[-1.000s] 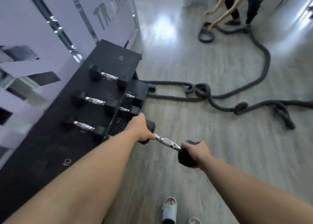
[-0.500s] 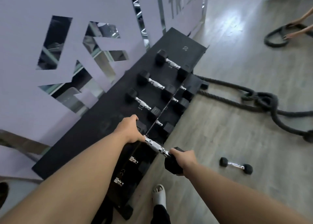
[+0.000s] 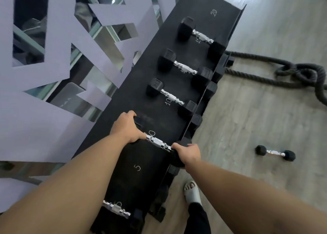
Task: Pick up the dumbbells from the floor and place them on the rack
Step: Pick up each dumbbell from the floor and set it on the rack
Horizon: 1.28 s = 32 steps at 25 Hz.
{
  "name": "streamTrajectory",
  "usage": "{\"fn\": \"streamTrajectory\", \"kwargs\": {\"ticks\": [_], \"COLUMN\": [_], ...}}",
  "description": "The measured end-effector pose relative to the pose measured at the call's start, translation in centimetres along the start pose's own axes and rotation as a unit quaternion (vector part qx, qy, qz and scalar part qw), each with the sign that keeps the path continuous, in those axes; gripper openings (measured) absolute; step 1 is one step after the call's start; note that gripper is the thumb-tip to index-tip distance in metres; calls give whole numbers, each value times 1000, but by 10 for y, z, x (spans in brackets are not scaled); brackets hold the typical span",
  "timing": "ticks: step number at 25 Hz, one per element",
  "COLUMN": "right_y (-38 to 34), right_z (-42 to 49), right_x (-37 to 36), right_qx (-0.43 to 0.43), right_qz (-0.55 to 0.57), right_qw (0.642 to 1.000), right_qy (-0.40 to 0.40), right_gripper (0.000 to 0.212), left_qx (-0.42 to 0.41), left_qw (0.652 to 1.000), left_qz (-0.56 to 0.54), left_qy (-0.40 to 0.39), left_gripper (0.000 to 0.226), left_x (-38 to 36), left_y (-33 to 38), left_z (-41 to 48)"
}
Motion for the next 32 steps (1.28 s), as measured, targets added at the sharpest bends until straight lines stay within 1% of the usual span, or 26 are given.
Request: {"fn": "streamTrajectory", "kwargs": {"ticks": [4,8,12,14,16,18,22,25,28,30,32], "right_y": [-4,-14,-19,-15,-11,-15,-29,-47,-65,-75,-87], "right_z": [36,36,41,43,46,46,37,19,0,-15,-30], "right_x": [-28,-38,-38,-40,-45,-49,-41,-20,10,36,64], "right_qx": [-13,-40,-35,-43,-48,-29,18,68,126,152,161], "right_qz": [21,14,-6,-10,-38,-99,-194,-286,-396,-456,-471], "right_qw": [999,996,994,993,994,991,979,954,908,875,864], "right_qy": [42,73,102,105,94,82,61,53,49,61,77], "right_gripper": [92,83,93,89,78,72,72,72,69,68,66], "left_qx": [5,4,-12,-13,-7,-8,-32,-64,-111,-134,-144], "left_qw": [1000,1000,999,999,999,999,996,995,992,989,984], "left_qz": [1,-10,-10,-20,-36,-41,-43,-8,26,24,25], "left_qy": [-9,-29,-36,-34,-32,-36,-70,-71,-50,-64,-98], "left_gripper": [97,95,89,89,91,90,89,81,61,48,39], "left_x": [-10,-22,-33,-41,-50,-57,-61,-53,-36,-27,-20], "left_y": [-26,-37,-32,-33,-40,-45,-48,-41,-15,11,38], "left_z": [41,68,86,92,96,96,91,80,66,55,45]}}
Point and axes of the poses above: each hand's wrist, its own z-axis towards the middle knuckle, its own x-axis out of the back of the hand, y = z × x, the point moved 10 cm from there along z, towards the middle knuckle, and after that the axes turned 5 degrees about -x, right-handed, at the moved point
